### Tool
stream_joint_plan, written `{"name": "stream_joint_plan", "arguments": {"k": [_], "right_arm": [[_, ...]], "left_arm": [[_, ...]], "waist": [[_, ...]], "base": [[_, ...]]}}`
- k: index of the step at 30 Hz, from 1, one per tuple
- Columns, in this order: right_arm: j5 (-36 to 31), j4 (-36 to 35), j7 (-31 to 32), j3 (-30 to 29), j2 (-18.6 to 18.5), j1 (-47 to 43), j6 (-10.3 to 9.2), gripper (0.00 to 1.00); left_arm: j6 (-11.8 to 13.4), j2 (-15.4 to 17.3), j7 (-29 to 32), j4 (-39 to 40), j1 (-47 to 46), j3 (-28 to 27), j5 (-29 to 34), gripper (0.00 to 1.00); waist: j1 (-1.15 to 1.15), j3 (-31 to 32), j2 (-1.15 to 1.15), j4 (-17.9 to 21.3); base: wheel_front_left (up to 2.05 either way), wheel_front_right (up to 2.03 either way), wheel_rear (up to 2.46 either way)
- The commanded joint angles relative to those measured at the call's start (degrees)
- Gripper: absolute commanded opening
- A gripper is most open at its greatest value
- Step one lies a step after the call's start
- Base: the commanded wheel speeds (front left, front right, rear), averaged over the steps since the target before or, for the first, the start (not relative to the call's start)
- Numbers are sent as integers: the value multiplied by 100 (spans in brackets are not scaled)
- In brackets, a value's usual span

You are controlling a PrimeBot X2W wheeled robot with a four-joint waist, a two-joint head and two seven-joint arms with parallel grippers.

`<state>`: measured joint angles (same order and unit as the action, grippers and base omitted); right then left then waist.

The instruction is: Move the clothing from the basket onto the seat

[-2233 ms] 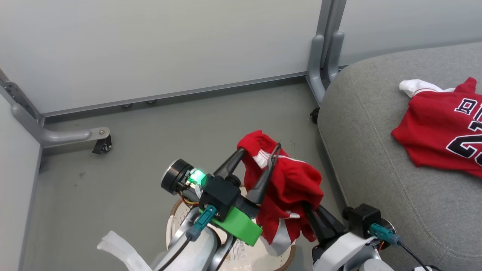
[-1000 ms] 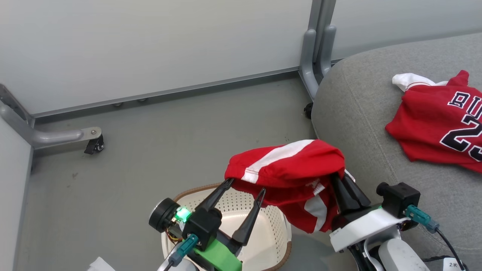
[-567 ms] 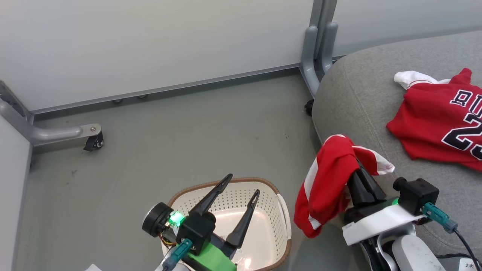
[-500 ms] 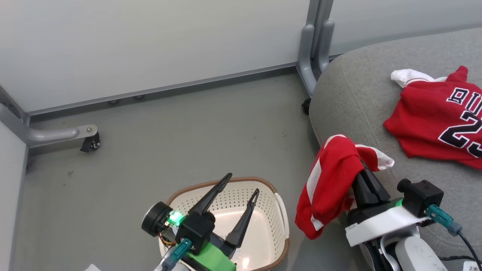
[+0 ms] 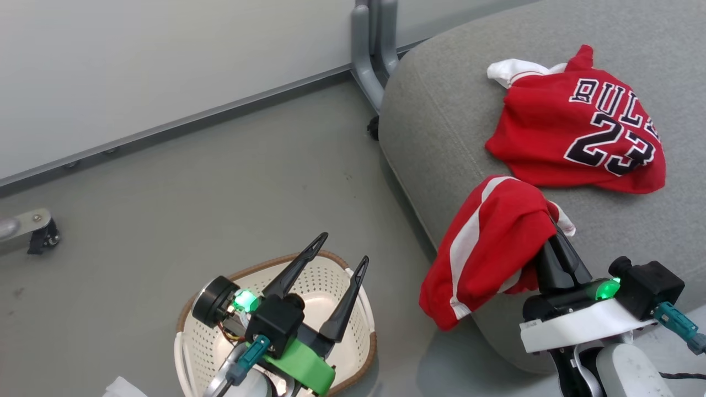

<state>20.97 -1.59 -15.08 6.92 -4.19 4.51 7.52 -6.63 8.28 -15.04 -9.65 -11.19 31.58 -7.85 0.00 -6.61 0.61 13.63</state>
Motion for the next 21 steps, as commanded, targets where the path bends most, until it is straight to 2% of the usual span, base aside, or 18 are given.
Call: {"name": "stream_joint_plan", "arguments": {"k": [1,12,21], "right_arm": [[-42,-60,-13,-24,22,-35,-6,0],[-58,-318,-14,-210,109,-151,-6,0],[-167,-662,-14,-412,130,-31,-6,0]], "left_arm": [[-27,44,-21,10,-130,-26,18,100],[-41,222,-21,28,-412,-97,86,100],[-63,354,-21,23,-634,-37,106,100]], "waist": [[0,-300,-61,497],[0,-679,-61,1363],[0,-1132,-61,1657]], "base": [[0,0,0],[0,0,0],[0,0,0]]}}
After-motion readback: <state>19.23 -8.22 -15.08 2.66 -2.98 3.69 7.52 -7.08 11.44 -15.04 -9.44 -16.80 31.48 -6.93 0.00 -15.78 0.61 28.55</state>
